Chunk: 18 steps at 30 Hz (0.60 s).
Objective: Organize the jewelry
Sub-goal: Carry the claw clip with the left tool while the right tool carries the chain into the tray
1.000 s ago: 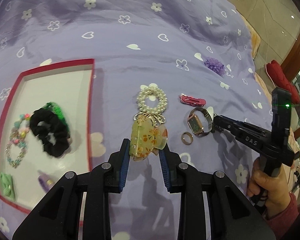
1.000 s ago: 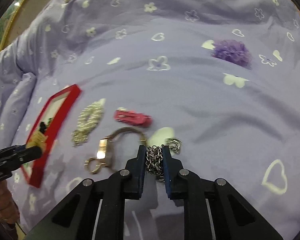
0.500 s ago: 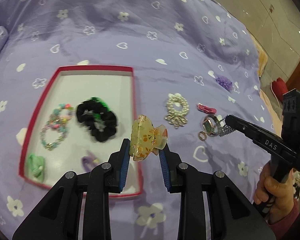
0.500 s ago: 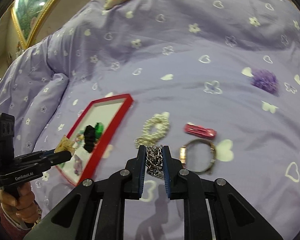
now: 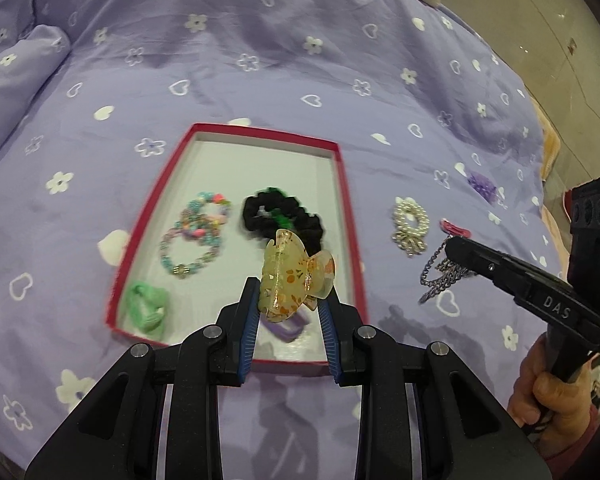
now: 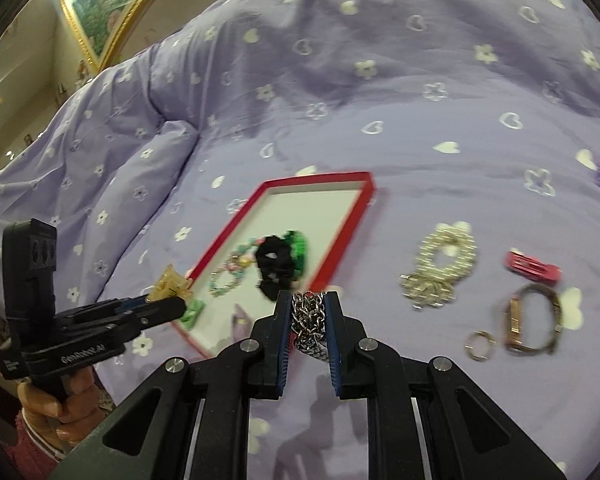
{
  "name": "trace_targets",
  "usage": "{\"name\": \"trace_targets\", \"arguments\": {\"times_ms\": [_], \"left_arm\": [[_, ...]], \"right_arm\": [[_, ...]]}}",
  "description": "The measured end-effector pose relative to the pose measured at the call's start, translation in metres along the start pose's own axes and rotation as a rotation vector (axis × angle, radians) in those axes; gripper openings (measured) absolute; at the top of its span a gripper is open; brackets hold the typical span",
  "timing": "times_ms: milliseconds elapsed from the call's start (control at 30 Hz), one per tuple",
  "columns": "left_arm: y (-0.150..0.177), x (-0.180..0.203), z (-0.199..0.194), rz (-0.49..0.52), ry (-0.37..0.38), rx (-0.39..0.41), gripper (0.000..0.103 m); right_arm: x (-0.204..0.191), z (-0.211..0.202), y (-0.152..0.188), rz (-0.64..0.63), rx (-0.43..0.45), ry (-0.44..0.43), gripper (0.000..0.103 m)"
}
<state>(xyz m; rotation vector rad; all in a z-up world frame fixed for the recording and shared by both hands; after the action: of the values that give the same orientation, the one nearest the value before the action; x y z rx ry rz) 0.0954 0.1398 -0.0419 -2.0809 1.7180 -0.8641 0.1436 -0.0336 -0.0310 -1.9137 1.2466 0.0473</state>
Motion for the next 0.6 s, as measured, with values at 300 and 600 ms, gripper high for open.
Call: {"name": "trace_targets", "arguments": {"times_ms": [300, 600], "left_arm": [[-0.001, -0.035, 0.001, -0.040, -0.043, 0.002, 0.027], [-0.009, -0.058, 0.019, -0.058, -0.071, -0.017, 0.027]], "right_arm": [[-0.032, 0.022, -0.009, -0.032, -0.016, -0.057, 0.016], [-0.048, 0.047, -0.016, -0.046, -0.040, -0.084, 0.016]]}}
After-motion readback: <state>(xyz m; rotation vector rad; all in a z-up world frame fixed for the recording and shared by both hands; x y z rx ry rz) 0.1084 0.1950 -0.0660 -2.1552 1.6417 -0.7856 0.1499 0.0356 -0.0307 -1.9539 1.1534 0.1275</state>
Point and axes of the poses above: each gripper's, at about its wrist camera, not at the fingertips, and z roughly the way its jaws point, x to its right, y to its underside, the point moved 5 cm from there along z, roughly the way its jaws point, and after that the axes turned 1 degree about -x, right-handed, at the moved point
